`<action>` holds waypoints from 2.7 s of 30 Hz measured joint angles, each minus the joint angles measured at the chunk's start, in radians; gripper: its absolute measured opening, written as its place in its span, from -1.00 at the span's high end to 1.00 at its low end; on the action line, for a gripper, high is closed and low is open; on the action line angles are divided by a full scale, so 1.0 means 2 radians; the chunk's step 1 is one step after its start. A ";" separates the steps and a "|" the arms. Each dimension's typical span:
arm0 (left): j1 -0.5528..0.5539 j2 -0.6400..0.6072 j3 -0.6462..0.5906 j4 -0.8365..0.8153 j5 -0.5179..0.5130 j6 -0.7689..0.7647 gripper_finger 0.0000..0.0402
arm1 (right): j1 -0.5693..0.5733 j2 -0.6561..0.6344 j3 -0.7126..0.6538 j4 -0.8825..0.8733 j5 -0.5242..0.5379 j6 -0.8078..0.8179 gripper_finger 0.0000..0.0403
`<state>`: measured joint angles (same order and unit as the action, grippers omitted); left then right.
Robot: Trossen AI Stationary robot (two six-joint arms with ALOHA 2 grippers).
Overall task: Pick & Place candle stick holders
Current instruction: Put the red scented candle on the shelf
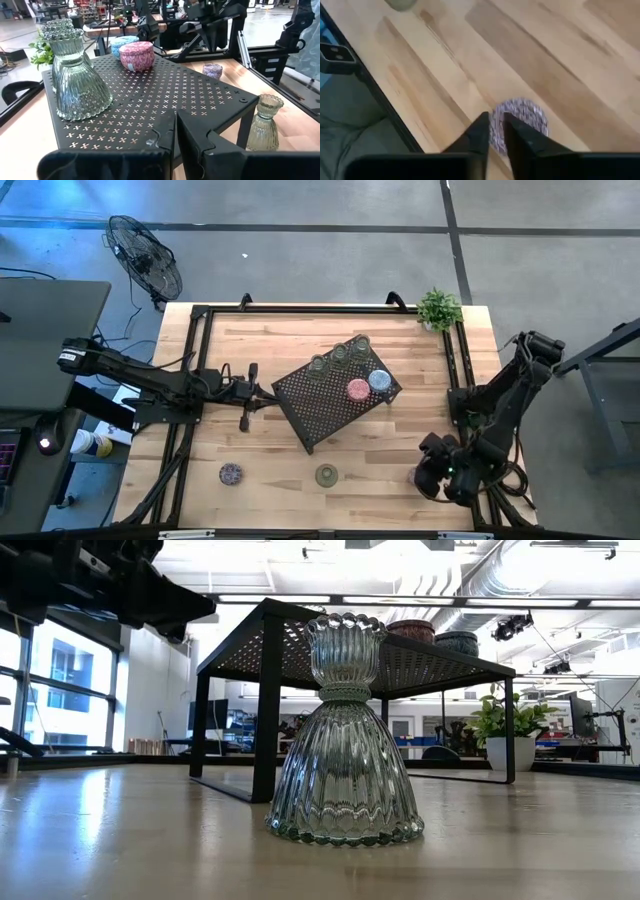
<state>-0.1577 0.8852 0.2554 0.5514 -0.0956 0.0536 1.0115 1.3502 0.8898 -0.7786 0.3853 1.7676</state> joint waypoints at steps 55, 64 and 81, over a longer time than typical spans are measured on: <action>0.000 0.000 0.000 -0.002 0.000 0.001 0.94 | -0.054 0.126 0.001 0.063 -0.107 -0.101 -0.55; 0.000 0.000 0.000 -0.002 -0.001 0.001 0.94 | -0.104 0.127 0.000 0.071 -0.092 -0.179 -0.55; 0.000 0.000 0.000 -0.004 -0.002 0.001 0.94 | -0.231 0.120 -0.002 0.099 -0.123 -0.385 -0.55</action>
<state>-0.1575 0.8860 0.2554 0.5438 -0.1005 0.0551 0.5490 1.5908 0.8867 -0.5802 0.1402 0.9967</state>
